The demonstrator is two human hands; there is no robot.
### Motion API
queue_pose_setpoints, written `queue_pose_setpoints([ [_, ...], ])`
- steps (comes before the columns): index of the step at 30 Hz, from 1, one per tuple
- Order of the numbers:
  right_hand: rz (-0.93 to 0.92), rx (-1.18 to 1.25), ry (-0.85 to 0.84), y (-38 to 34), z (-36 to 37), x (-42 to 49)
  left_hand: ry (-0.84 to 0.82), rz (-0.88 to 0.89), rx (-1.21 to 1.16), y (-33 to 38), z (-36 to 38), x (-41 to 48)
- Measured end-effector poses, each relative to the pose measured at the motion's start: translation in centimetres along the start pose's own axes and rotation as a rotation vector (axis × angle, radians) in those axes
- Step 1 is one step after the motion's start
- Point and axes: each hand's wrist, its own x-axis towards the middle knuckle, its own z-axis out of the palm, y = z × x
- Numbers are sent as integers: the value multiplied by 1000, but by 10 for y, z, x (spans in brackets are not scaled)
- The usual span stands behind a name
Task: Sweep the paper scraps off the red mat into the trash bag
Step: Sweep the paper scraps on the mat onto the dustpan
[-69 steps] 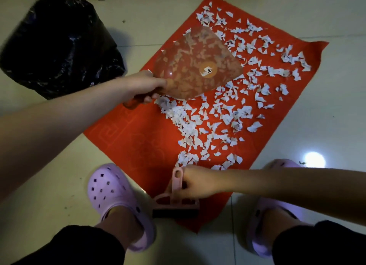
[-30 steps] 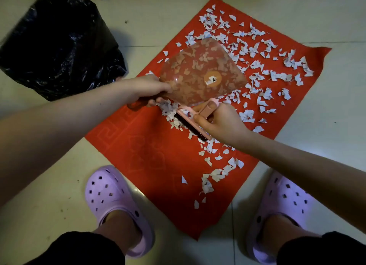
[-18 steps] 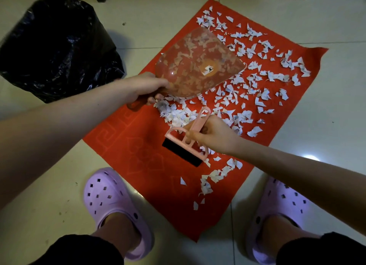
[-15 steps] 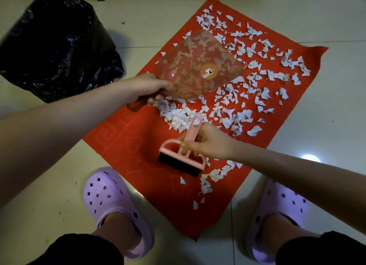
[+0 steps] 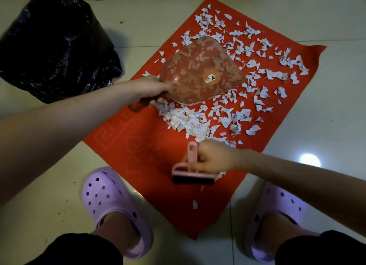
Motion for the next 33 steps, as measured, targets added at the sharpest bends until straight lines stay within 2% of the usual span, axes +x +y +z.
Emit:
queue_pose_setpoints([
  [4,45,-41,325,9,-38,-1,-8,8,-13,3,1,0],
  [7,28,136,501,6,-50,-7,-3,20,-6,6,1,-1],
  [9,-3,242,468,0,-48,-8,10,25,-11,7,1,-2],
  [14,-113,244,125,-11,-5,-6,3,21,-6,6,0,1],
  [16,-189,238,39,-14,15,-7,-1,12,2,5,0,3],
  [22,-184,165,-43,-11,51,-14,-10,8,4,3,0,4],
  [25,-229,26,105,-10,43,-17,-4,9,2,4,0,2],
  [28,-269,-17,459,-12,21,-18,-9,8,3,4,0,2],
  [30,-291,29,594,-13,10,-16,-12,9,12,3,0,2],
  [31,-304,59,592,-14,6,-15,-13,12,15,3,0,2],
  [33,-333,80,468,-15,6,-13,-12,16,18,3,1,2],
])
